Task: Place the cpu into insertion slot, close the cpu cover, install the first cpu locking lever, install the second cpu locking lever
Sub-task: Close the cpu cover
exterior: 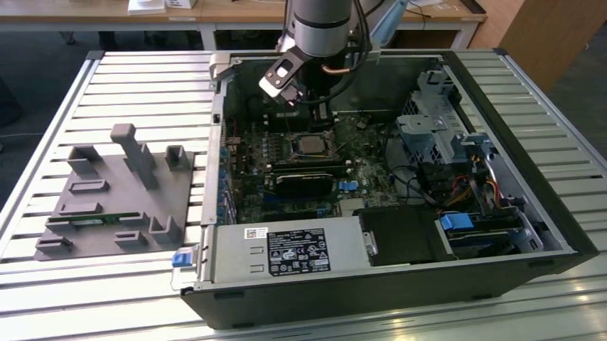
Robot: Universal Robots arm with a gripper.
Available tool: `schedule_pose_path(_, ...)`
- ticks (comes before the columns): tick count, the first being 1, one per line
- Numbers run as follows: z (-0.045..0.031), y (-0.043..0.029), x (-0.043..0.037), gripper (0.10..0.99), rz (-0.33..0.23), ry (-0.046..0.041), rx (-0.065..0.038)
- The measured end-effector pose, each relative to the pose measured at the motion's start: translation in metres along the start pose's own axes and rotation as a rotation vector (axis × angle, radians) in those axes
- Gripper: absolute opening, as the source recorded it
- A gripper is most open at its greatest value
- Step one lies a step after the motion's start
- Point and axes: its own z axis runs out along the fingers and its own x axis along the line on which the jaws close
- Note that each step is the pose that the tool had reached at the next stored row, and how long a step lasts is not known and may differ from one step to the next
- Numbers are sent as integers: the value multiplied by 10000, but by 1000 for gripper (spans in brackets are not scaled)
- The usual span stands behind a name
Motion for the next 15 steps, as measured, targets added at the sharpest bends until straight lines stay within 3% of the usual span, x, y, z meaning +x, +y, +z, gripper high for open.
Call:
schedule_pose_path(6,-59,3,2,106,0,3,2)
schedule_pose_path(15,-251,13,7,106,3,45,18)
